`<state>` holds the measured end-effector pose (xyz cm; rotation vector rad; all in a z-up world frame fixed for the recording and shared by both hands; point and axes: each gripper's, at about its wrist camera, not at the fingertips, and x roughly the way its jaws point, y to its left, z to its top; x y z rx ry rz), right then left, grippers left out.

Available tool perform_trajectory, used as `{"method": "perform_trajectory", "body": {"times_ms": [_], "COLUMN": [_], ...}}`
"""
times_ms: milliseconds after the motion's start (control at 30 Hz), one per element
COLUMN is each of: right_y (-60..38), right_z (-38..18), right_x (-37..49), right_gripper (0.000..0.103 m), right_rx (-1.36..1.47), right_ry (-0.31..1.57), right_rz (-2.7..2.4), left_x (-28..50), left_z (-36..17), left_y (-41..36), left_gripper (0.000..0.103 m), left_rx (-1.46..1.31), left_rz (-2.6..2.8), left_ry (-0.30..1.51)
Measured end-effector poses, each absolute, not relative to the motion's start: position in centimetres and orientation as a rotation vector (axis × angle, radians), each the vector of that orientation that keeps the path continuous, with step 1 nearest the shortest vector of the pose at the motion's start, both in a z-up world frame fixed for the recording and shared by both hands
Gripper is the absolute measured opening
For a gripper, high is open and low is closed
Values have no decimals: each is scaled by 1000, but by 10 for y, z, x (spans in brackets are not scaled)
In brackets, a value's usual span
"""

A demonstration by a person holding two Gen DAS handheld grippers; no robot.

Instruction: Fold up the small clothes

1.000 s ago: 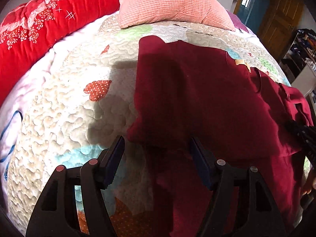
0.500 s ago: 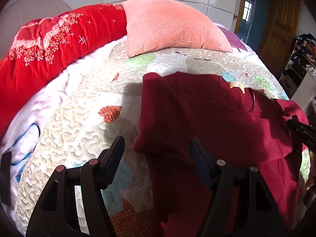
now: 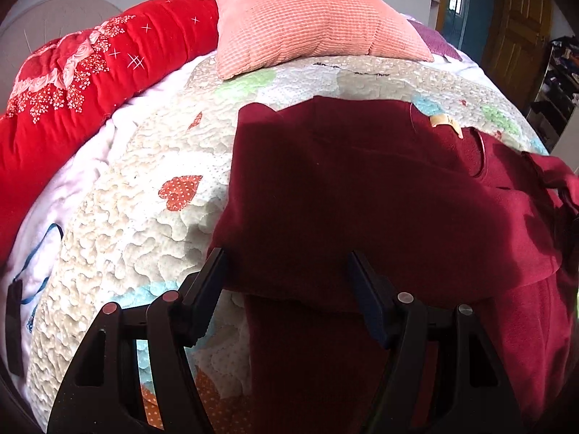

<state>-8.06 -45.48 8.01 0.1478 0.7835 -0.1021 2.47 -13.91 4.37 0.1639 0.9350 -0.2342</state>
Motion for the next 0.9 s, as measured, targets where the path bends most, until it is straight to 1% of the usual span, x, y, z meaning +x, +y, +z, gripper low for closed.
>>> {"method": "perform_trajectory", "body": {"times_ms": [67, 200, 300, 400, 500, 533, 567, 633, 667, 733, 800, 900], "right_y": [-472, -489, -483, -478, -471, -472, -474, -484, -491, -514, -542, -567], "right_z": [87, 82, 72, 66, 56, 51, 47, 47, 52, 73, 98, 138], "right_x": [-83, -76, -59, -47, -32, -28, -24, -22, -26, -41, -64, -95], "right_gripper": [48, 48, 48, 48, 60, 59, 54, 13, 7, 4, 4, 4], "right_rx": [110, 53, -80, -204, -306, -321, -317, -257, -200, 1, 217, 332], "right_ry": [761, 779, 803, 788, 806, 831, 858, 882, 867, 803, 710, 604], "right_rz": [-164, -173, -194, -221, -226, -221, -212, -206, -207, -151, -75, 38], "left_x": [21, 14, 10, 6, 7, 8, 10, 11, 12, 11, 10, 8], "left_z": [55, 71, 72, 70, 69, 68, 68, 68, 68, 69, 70, 71], "left_y": [-138, -148, -159, -163, -162, -161, -160, -157, -156, -155, -154, -153], "left_gripper": [68, 68, 68, 68, 68, 68, 68, 68, 68, 68, 68, 68], "left_rx": [123, 109, 127, 139, 148, 143, 131, 101, 92, 92, 95, 87], "left_rz": [-260, -301, -328, -346, -342, -338, -337, -341, -343, -343, -344, -351], "left_ry": [917, 892, 906, 919, 920, 926, 933, 944, 947, 945, 944, 942]}}
